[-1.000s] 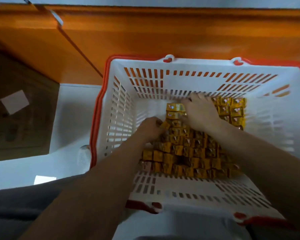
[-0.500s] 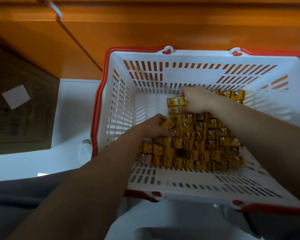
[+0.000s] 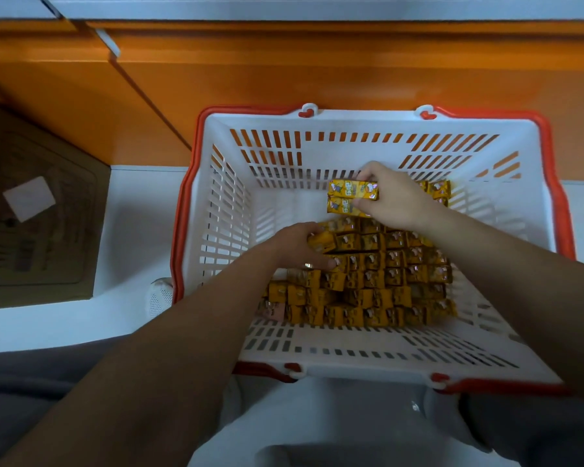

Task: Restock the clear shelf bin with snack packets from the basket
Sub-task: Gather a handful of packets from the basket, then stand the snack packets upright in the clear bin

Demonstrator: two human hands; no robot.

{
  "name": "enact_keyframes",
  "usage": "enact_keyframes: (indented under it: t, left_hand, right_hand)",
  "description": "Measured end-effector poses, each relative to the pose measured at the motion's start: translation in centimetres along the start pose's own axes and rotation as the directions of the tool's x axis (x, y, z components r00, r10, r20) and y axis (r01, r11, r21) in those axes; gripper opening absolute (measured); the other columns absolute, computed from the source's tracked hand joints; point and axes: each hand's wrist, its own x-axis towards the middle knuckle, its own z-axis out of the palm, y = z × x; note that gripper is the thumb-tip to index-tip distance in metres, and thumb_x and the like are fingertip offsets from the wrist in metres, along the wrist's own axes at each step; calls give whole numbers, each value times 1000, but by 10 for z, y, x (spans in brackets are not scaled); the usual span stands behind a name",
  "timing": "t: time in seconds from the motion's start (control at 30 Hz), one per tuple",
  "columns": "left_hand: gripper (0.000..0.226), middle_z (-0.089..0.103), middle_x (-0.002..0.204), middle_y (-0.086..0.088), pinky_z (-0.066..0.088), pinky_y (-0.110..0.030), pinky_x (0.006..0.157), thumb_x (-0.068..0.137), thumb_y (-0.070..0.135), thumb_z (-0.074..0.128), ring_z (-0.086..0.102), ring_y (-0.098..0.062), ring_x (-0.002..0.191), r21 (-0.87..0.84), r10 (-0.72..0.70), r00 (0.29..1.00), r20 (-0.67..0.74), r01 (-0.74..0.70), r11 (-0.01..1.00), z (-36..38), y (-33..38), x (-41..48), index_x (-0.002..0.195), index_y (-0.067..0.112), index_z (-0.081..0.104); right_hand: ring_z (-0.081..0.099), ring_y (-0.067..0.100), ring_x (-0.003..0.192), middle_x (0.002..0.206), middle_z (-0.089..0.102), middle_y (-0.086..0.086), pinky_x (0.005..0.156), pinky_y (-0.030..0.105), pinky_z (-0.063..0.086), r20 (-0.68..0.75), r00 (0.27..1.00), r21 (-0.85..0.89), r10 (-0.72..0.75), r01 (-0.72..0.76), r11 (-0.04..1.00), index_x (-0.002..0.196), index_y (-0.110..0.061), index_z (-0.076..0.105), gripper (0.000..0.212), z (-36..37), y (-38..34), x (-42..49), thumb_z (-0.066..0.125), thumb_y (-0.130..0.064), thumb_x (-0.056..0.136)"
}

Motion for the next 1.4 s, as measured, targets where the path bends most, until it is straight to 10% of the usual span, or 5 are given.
enact_keyframes:
  t: [0.3,0.63,1.0,1.23,1.4]
  left_hand:
    - [45,66,73,-3,47,-25,51,80,48,83,63,-18,64,-234,-27,979,-204,-22,972,-21,26,-36,95,8,71]
    - [26,79,88,-6,60,-35,61,88,30,79,78,-26,76,-738,-58,939,-339,-227,635,-46,108,-132,106,16,67]
    - [27,76,96,-13,59,-34,63,87,27,78,73,-27,80,-626,248,842,-479,-526,576,-96,208,-272,109,11,72]
    - [11,80,87,-4,62,-32,61,83,20,82,78,-23,77,-441,348,736,-581,-644,625,-133,232,-303,83,30,78]
    - [21,76,75,5,54,-22,48,81,21,85,74,-12,62,-346,386,666,-638,-696,629,-154,232,-296,92,30,70]
  right_hand:
    - [57,12,103,116,60,-6,75,24,42,-152,964,499,217,-114,859,107,-26,56,24,-6,-14,-32,72,-27,89]
    - [70,27,101,130,61,19,76,39,58,11,966,955,258,-87,283,126,-12,51,48,-74,-100,-93,74,-3,85]
    - [71,20,78,87,74,7,80,41,60,-67,997,863,44,36,504,107,-5,62,26,-189,-215,-173,72,0,84]
    - [69,13,74,90,77,2,63,29,46,-240,971,790,-16,205,578,108,-14,62,53,-206,-233,-183,79,-39,64]
    - [61,19,68,87,74,10,60,32,42,-309,950,774,-41,276,569,115,-18,59,29,-222,-237,-160,56,-41,97]
